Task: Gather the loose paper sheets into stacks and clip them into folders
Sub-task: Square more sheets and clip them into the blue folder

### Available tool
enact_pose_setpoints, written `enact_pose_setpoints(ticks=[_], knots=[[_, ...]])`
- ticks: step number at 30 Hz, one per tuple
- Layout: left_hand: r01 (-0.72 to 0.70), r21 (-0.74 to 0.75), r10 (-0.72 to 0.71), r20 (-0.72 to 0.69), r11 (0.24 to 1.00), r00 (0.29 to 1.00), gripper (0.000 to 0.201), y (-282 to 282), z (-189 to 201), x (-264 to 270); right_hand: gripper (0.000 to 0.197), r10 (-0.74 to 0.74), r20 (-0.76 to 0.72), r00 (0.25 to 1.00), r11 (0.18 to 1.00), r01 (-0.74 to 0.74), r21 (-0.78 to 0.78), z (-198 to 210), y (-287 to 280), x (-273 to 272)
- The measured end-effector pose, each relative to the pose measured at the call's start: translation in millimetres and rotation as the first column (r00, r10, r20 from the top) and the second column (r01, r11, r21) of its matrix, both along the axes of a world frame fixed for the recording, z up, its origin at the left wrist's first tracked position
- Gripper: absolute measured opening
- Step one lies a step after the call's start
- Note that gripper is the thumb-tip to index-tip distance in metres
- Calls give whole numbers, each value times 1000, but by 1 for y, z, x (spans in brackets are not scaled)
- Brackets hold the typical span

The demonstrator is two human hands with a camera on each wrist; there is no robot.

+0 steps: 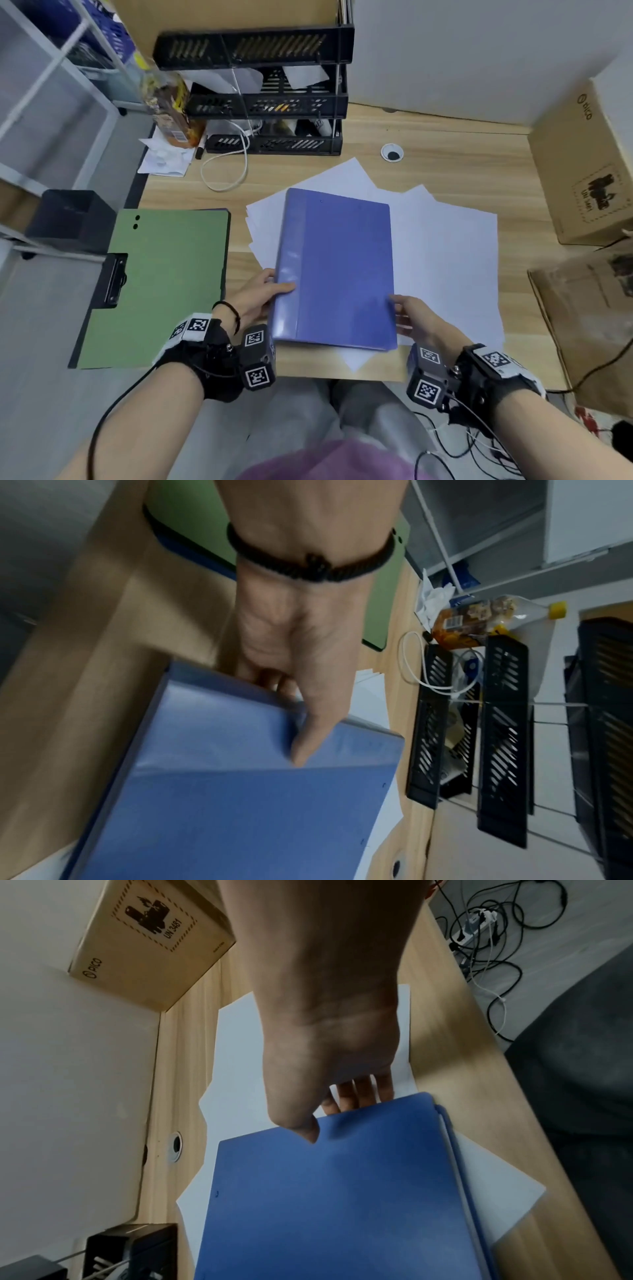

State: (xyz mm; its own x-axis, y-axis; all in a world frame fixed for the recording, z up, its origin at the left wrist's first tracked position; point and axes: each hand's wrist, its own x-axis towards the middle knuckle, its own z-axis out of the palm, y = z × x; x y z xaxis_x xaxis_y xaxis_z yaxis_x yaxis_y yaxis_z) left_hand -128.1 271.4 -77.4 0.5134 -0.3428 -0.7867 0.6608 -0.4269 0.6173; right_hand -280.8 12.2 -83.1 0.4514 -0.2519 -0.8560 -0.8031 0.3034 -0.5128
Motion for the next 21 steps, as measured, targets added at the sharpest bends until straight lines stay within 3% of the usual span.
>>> enact_pose_setpoints(ticks=[3, 6, 9, 13, 17, 21], knots=[[20, -121, -18, 22, 992, 1000, 40, -5, 13, 9, 25, -15, 13, 1000, 1000, 14, 17, 7, 6, 5], [-14, -173, 31, 97, 985, 995, 40, -19, 27, 21, 15, -60, 75, 995, 996, 55, 67, 13, 1, -1], [-10, -249, 42, 122, 968, 992, 43, -37, 37, 31, 21, -176, 133, 975, 980, 161, 117, 20, -12, -12], [21, -326, 22, 128, 945, 992, 36, -79, 47, 38, 11, -332, 184, 925, 941, 312, 131, 32, -43, -19], [40, -329, 13, 158, 943, 987, 33, -144, 50, 44, 10, -519, 222, 825, 854, 488, 182, 42, -86, -25], [25, -292, 20, 150, 956, 989, 40, -217, 45, 51, 14, -745, 198, 637, 660, 661, 357, 48, -127, -23]])
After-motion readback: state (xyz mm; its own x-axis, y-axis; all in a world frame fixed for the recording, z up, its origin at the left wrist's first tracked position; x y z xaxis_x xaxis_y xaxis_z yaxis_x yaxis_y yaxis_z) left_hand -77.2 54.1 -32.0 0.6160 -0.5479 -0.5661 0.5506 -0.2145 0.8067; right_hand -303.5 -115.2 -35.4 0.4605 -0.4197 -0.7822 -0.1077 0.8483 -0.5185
